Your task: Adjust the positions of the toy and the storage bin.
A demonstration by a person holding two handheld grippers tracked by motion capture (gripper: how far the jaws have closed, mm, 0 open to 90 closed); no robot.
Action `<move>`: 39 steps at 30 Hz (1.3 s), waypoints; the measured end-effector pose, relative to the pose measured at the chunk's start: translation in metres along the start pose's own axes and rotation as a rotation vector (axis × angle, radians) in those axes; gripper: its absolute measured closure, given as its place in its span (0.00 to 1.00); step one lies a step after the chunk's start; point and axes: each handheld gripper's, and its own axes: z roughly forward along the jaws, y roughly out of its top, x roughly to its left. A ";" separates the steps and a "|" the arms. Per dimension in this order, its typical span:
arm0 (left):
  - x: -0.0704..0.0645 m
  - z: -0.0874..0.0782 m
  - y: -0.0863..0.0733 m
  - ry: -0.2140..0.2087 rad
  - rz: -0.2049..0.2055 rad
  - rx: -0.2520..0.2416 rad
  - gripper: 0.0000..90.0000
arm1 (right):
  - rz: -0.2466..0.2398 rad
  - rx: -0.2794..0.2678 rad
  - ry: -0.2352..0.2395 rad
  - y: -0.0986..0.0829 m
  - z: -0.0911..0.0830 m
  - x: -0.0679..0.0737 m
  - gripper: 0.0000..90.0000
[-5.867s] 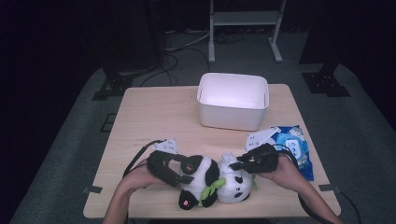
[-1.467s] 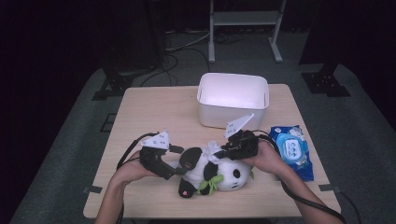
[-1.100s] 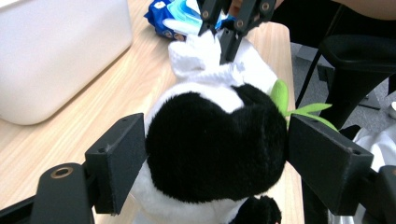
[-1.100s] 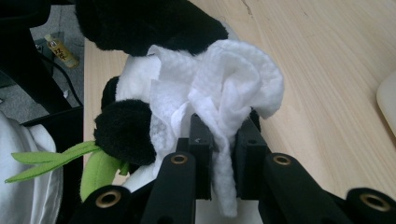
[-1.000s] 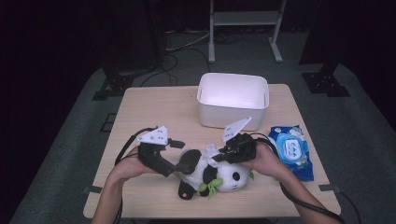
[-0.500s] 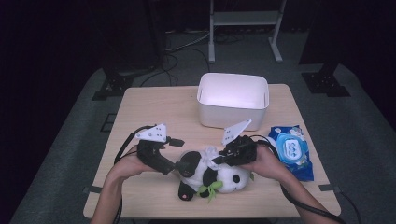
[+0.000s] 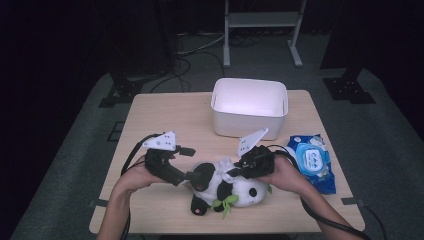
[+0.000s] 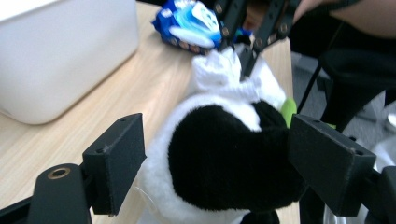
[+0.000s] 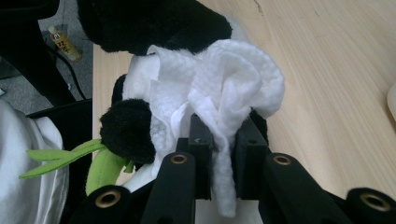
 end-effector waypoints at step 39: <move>-0.003 0.022 -0.021 -0.117 -0.053 0.047 0.14 | -0.046 0.054 -0.035 0.009 -0.027 0.005 0.87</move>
